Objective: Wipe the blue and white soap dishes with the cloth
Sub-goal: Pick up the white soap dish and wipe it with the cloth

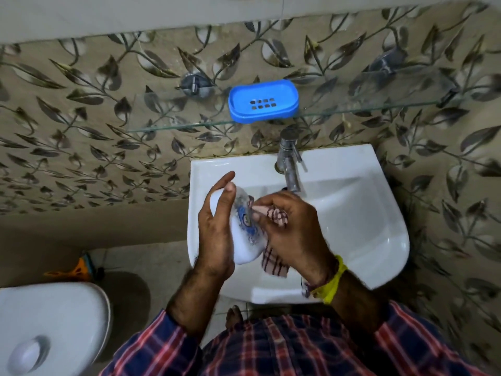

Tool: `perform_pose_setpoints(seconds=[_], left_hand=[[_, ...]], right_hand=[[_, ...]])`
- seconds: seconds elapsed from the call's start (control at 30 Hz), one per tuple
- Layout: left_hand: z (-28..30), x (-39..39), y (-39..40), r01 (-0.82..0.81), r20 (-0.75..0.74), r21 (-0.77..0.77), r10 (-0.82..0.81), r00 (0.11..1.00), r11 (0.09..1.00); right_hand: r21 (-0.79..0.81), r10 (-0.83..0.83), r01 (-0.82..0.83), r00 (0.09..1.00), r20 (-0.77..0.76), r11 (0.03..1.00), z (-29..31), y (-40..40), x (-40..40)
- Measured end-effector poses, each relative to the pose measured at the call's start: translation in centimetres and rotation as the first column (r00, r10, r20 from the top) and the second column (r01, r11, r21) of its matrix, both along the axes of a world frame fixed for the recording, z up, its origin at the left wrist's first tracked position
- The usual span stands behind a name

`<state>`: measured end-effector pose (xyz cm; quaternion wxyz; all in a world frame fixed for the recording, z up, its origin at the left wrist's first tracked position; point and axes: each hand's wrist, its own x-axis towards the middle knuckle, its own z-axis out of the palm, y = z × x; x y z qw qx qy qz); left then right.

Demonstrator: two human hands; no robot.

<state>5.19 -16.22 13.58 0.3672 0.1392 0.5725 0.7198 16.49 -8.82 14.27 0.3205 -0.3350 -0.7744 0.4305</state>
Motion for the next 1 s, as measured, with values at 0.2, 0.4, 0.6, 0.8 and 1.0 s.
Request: perform_pose_setpoints(seconds=[0.2, 0.4, 0.6, 0.8, 1.0], left_hand=[[-2.2, -0.7, -0.3, -0.022, 0.079, -0.037, 0.025, 0.997, 0.999], [-3.7, 0.9, -0.1, 0.125, 0.136, -0.182, -0.101, 0.985, 0.975], [-4.7, 1.6, -0.7, 0.175, 0.188, -0.267, -0.127, 0.974, 0.948], [-5.0, 0.8, -2.4, 0.129, 0.183, -0.288, -0.077, 0.980, 0.949], [-5.2, -2.9, -5.3, -0.079, 0.183, -0.308, 0.140, 0.973, 0.948]], right_hand=[[-0.436, -0.075, 0.060, 0.997, -0.017, 0.898, -3.1, 0.5, 4.0], [-0.903, -0.424, 0.136, 0.904, -0.056, 0.408, -5.3, 3.0, 8.4], [-0.845, -0.523, 0.300, 0.852, 0.028, 0.443, -6.5, 2.7, 8.6], [-0.792, -0.379, 0.303, 0.920, 0.098, 0.531, -6.6, 2.5, 5.3], [-0.818, -0.263, 0.220, 0.961, 0.088, 0.532, -7.2, 2.6, -3.2]])
